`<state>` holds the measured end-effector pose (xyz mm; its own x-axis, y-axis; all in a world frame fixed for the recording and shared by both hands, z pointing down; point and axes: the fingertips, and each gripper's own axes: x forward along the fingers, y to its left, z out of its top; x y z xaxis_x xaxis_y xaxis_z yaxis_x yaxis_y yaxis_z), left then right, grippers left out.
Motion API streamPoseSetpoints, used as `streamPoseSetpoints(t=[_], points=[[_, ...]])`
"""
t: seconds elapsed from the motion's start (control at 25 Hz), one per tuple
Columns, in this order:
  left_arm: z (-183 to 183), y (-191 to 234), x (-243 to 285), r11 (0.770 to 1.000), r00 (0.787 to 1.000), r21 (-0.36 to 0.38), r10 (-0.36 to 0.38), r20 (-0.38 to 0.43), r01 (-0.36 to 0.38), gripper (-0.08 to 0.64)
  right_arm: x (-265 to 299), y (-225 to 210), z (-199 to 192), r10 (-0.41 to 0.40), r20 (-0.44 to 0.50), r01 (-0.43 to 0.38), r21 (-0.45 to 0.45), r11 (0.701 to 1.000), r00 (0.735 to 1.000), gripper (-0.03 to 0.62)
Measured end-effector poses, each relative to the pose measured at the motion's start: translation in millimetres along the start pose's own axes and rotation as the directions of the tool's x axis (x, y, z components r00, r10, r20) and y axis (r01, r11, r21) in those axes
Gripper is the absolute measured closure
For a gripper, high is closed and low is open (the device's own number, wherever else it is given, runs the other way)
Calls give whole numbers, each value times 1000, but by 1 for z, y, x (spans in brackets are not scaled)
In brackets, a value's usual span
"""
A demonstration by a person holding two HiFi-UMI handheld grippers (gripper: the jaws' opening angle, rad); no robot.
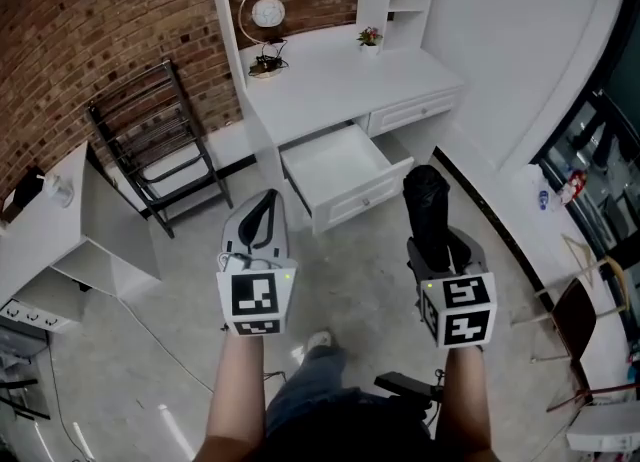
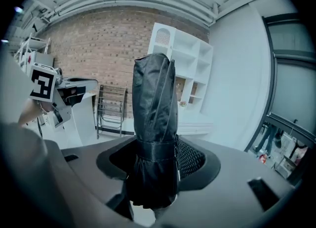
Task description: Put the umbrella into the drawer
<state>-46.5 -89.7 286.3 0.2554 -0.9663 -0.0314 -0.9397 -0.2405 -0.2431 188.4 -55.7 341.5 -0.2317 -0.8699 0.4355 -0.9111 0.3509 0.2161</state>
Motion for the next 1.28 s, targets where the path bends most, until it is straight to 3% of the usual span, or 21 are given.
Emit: streamPoseSetpoints(t=[0.2,0.48,0.68,0.76,0.84,1.04,1.28], points=[[-19,40,90,999,999,12,-38,-21,38,558,87,-6,51,-12,19,12,-24,1000,1000,360],[-48,63,166,998,996,-2,-58,-64,58,558,177,-19,77,28,-17,-29,-52,998,999,360],[-76,77,212,999,993,-14,-37,-115,35,558,254,-16,90,160,-64,-168,-169,971,985,360],[-87,82,232,1000,990,-13,-20,-139,18,558,290,-11,85,240,-137,-268,-252,930,961,360],[-97,87,253,1000,986,-11,0,-164,-2,558,327,-5,72,313,-240,-380,-330,864,919,360],[-119,100,311,998,971,-10,51,-233,-55,558,408,8,28,416,-502,-633,-412,656,758,360],[-147,123,366,989,934,-8,139,-329,-150,558,491,32,-22,434,-693,-806,-395,440,576,359]])
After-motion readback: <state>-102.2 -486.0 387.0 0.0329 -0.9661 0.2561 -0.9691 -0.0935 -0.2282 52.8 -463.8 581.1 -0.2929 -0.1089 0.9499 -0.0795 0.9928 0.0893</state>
